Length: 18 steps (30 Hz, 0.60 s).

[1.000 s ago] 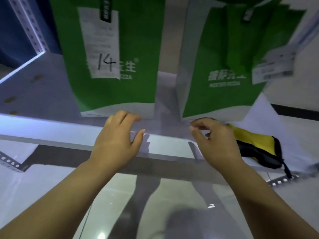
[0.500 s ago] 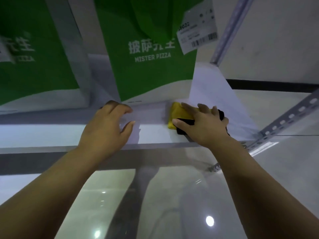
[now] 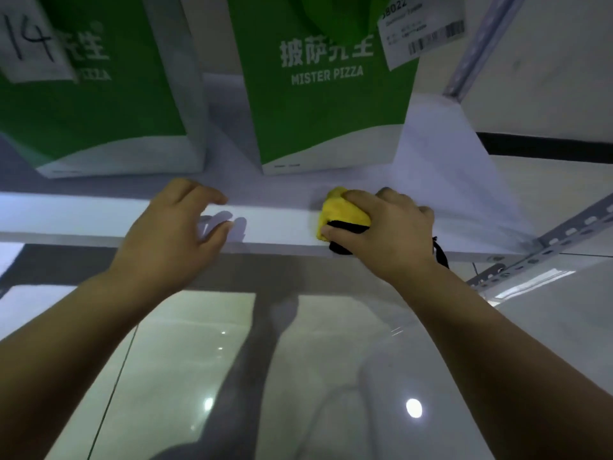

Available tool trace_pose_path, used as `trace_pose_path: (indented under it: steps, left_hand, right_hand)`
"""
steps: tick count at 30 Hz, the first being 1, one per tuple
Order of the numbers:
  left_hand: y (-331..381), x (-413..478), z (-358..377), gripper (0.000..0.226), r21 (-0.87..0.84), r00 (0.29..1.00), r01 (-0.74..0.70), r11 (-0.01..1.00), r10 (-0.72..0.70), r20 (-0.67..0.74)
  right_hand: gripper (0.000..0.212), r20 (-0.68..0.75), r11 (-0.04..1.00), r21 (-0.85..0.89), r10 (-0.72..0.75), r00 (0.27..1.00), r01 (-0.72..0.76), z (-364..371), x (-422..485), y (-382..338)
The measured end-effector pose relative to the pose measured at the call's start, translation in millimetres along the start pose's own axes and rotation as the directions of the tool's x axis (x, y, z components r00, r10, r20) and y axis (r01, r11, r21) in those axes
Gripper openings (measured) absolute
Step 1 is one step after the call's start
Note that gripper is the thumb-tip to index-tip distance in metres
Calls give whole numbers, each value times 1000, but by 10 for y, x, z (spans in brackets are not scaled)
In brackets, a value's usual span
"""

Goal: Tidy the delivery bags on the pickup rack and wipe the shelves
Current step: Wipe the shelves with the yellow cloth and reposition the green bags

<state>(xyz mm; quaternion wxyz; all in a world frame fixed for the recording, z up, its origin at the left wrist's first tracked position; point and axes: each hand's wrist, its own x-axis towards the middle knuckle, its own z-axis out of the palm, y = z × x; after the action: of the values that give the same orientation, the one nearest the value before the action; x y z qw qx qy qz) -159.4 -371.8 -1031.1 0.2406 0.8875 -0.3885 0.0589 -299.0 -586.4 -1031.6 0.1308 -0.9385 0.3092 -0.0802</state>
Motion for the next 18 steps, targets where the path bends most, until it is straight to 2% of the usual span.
trace_pose_path:
  steps: [5,10,15,18]
  left_hand:
    - [-363,-214,-411,32,49,994,105,993,-103,-28]
    - [-875,-494,-838,32,90,963,267,960,-263,-52]
    - [-1576,-852,-1293,32,197,935,352,915,-353,-30]
    - [-2017,-904,-1520,29,151,909,416,897,-406,-92]
  right_hand:
    - [64,140,979,121,-181,973,165,52,-125,-580]
    - [64,143,939,268,-261,955,216,194,-212,-1256]
    - [64,135,903,341,-322,937,261,417,-295,-2053]
    - [63,141,891,346,-360,922,294,543,-327,-2594]
